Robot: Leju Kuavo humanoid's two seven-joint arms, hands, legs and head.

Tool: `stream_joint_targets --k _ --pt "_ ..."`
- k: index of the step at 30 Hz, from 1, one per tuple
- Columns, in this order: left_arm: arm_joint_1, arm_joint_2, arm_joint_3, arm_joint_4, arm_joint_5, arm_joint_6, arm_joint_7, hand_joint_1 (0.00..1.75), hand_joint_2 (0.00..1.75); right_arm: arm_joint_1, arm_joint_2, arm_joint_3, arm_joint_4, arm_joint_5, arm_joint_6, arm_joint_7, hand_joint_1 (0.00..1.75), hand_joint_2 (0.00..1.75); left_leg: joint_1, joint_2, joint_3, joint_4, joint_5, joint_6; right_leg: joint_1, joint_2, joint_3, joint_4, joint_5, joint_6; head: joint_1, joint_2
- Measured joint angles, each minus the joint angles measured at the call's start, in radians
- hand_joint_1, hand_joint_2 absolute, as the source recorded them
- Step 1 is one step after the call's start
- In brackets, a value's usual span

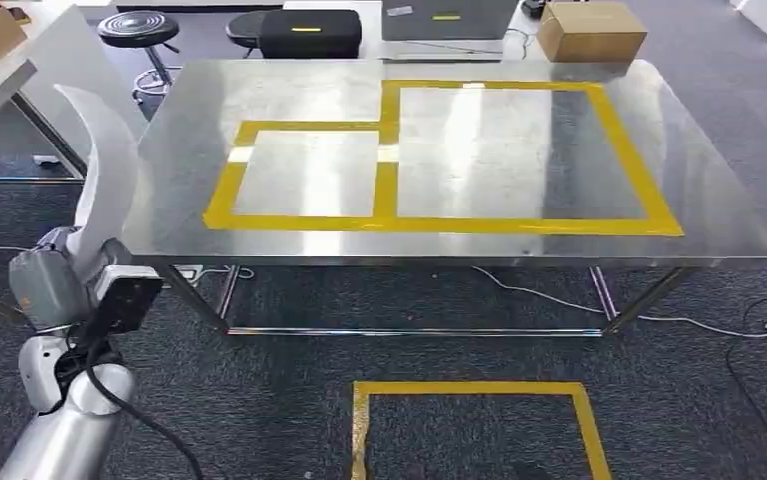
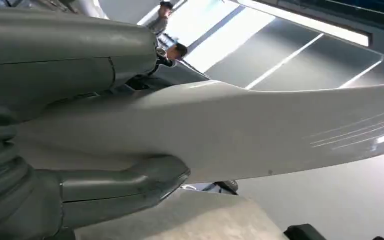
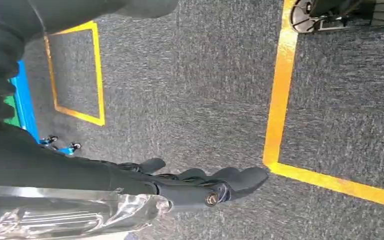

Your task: Take the parts from the cabinet and place them on the table.

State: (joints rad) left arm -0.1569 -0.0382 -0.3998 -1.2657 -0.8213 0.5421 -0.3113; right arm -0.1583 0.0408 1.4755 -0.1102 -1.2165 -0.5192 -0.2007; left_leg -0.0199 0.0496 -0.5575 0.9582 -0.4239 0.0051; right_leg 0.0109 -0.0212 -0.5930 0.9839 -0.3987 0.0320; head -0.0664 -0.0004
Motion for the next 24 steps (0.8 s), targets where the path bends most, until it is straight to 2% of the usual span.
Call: stream_joint_targets --k 6,15,18,21,22,23,24 --pt "0.018 -0.002 0.003 -0.018 0.058 0.031 -0.095 1.75 1.75 0.0 0.0 0.0 0.0 0.001 0.0 -0.005 0.0 1.75 0.0 0.0 -0.002 0.001 0.001 0.001 0.0 0.0 -0.001 0.0 0.0 0.001 0.0 0.0" --pt "0.077 0.003 0.003 -0.087 0.067 0.044 -0.117 1.75 1.75 0.003 0.003 0.005 0.0 0.006 -0.004 -0.009 0.0 1.75 -0.003 0.0 -0.006 0.005 -0.002 0.005 -0.002 0.0 -0.003 -0.001 0.003 0.005 0.0 0.0" --pt "0.092 0.01 0.003 -0.106 0.063 0.044 -0.123 1.75 1.75 0.003 0.005 0.005 0.0 0.006 -0.005 -0.011 0.0 1.75 -0.003 0.0 -0.008 0.008 -0.004 0.009 -0.003 0.0 -0.003 -0.001 0.003 0.008 0.0 0.0" --pt "0.099 0.013 0.003 -0.12 0.056 0.044 -0.127 1.75 1.75 0.002 0.008 0.005 -0.001 0.005 -0.006 -0.011 0.0 1.75 -0.006 -0.001 -0.012 0.009 -0.003 0.016 -0.005 -0.002 -0.001 -0.006 0.007 0.015 -0.001 0.0" --pt "0.099 0.013 0.003 -0.124 0.055 0.044 -0.128 1.75 1.75 0.001 0.008 0.005 -0.001 0.005 -0.007 -0.011 0.0 1.75 0.0 -0.002 -0.008 -0.001 0.003 0.021 -0.001 -0.003 -0.001 -0.006 0.005 0.019 -0.001 0.0" --pt "0.1 0.013 0.003 -0.129 0.054 0.044 -0.129 1.75 1.75 0.002 0.008 0.005 -0.001 0.005 -0.008 -0.011 0.0 1.75 0.006 -0.002 -0.005 -0.005 0.009 0.023 -0.002 0.005 -0.01 0.009 -0.007 0.023 0.0 0.0" --pt "0.099 0.013 0.003 -0.131 0.054 0.044 -0.131 1.75 1.75 0.002 0.008 0.005 -0.001 0.005 -0.008 -0.011 0.0 1.75 0.009 -0.002 -0.006 -0.005 0.009 0.025 -0.004 0.013 -0.032 0.057 -0.047 0.027 0.006 0.0"
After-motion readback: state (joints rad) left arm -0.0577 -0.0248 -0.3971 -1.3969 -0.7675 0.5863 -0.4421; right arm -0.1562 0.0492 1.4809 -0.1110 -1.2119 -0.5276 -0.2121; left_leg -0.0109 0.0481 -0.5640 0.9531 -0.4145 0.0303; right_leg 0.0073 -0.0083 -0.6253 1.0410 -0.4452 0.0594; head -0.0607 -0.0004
